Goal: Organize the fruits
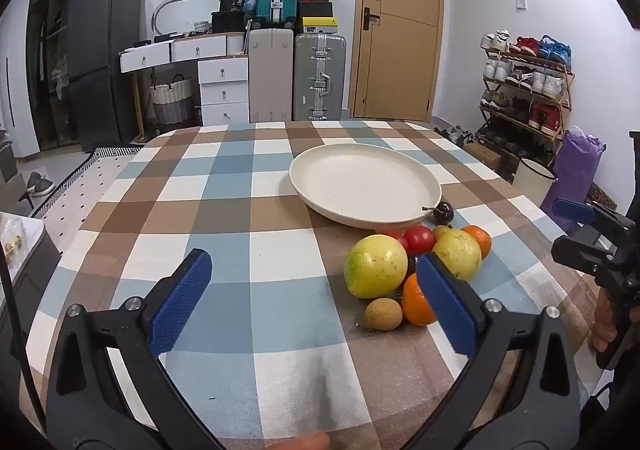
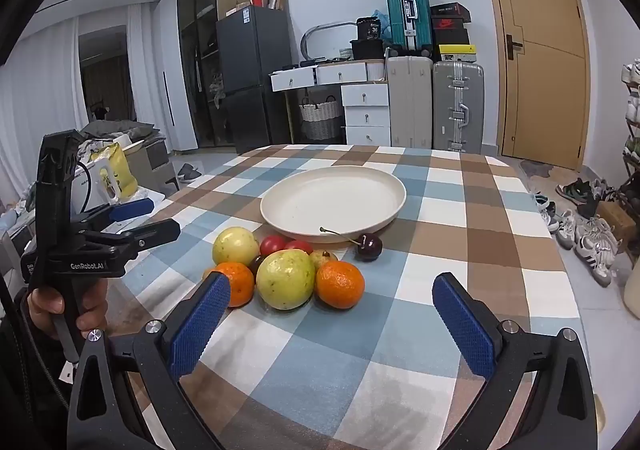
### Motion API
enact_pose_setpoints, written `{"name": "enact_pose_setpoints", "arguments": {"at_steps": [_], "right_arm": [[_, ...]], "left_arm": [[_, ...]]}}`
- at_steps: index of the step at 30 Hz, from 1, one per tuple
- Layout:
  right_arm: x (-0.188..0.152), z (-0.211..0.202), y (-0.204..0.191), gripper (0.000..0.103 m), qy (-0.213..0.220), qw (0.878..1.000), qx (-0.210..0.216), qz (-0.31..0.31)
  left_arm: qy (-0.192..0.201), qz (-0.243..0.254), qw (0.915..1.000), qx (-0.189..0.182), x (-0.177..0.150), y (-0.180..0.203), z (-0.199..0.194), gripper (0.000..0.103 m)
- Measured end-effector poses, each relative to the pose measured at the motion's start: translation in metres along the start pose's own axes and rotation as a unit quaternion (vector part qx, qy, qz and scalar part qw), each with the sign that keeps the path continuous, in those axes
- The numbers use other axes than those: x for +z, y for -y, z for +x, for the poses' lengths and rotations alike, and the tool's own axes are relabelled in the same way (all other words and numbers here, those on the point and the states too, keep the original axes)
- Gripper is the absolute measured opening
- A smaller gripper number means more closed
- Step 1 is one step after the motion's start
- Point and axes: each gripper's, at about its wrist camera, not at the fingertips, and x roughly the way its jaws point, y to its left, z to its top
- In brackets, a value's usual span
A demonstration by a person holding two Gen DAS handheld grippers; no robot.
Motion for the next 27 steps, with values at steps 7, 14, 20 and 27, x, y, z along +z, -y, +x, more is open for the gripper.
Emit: {"name": "enact_pose_setpoints", "arguments": {"at_steps": [7,14,20,27], "right_arm": [[0.0004,-0.0003,0.0005,0.103,-0.005,1.0,0.002,0.001],[0.0006,0.0004,0.0003,0.103,-0.009,1.0,-0.002,0.001],[0.0005,0.0,0.0007,0.103,-0.01,1.0,-0.001,0.001],[0.0002,0.0012,0.0017,0.103,-0.011,1.0,-0.001,0.002]], "left_arm": [[0.001,-0.001,1.0,0.002,0.0005,-0.0018,0.0014,0.102],[-0.001,-0.001,1.0,0.002,0.0,0.0005,0.0007,0.102],[-0.001,-0.002,1.0,0.002,-0.0022,0.0006,0.0028,0.102],[-0.001,-0.002,1.0,0.001,-0.0015,0.0018,0.0032,0.102]]}}
